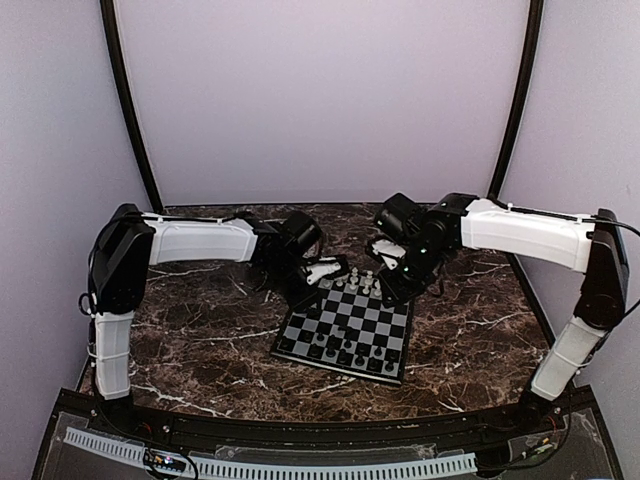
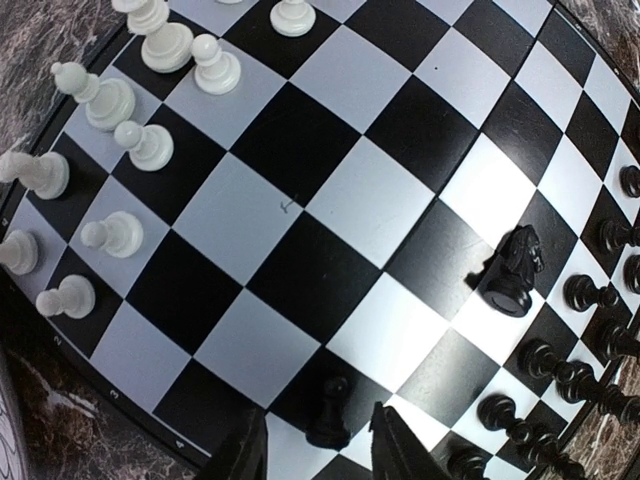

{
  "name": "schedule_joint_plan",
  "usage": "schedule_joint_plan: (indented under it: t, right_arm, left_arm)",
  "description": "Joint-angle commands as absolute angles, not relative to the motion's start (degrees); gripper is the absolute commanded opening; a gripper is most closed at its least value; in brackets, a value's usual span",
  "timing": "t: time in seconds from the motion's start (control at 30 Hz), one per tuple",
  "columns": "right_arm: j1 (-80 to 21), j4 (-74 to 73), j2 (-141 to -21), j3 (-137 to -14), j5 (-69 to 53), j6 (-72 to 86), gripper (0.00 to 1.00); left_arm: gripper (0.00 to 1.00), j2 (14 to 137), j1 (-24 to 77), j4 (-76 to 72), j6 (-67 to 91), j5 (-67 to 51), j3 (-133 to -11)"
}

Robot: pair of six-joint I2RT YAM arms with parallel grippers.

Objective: Set up the chess pieces on the board
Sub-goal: Pick up the pawn from the chessboard.

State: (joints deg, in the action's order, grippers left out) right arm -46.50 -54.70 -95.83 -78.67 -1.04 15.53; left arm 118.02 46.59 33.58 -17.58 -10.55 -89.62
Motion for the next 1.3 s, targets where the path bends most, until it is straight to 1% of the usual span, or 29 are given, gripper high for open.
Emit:
schedule_joint_plan:
  t: [0.0,0.13,0.27,0.33,0.43,0.67,0.77,0.87,1.03,1.27]
  right_arm:
    - [-46.3,-53.1,-93.5,-78.0,-1.1,16.4,0.24]
    - [-46.2,-52.8,-93.3,-77.6,-1.1,16.5,0.24]
    - [-46.3,-52.4,-93.3,-77.3,-1.1,16.6,0.24]
    - [-46.2,-52.3,-93.6,-77.4,-1.1,16.5,0.24]
    - [-46.3,-52.1,-94.0,-77.8,-1.1,16.4,0.24]
    - [-46.2,-52.1,-95.0,-79.0,-0.9,15.9,0.24]
    - [-46.1,-51.5,-95.3,-79.1,-0.9,15.9,0.24]
    - [-45.5,-50.6,-95.5,-79.9,-1.1,16.1,0.24]
    - [-42.3,-49.3,-95.7,-82.4,-2.7,17.3,0.23]
    - [-38.5,-44.4,-95.5,-84.2,-10.5,20.5,0.23]
  left_arm:
    - [0.37,119.7,47.6,36.3,-17.6,-11.1,-91.7]
    - [0.35,119.5,48.3,36.9,-17.8,-8.0,-91.0]
    - [0.38,118.8,48.7,36.6,-17.5,-5.7,-89.9]
    - [0.37,118.6,48.7,36.5,-17.4,-5.3,-89.4]
    - [0.32,118.5,48.7,36.7,-17.3,-5.5,-88.9]
    - [0.26,118.3,48.6,37.4,-16.7,-4.5,-89.0]
    - [0.21,117.2,48.6,37.4,-16.3,-4.4,-89.0]
    - [0.18,116.4,48.4,37.1,-15.7,-6.2,-89.4]
    - [0.17,114.1,47.9,36.1,-14.4,-9.1,-90.4]
    - [0.16,108.6,46.1,33.2,-11.8,-14.0,-90.5]
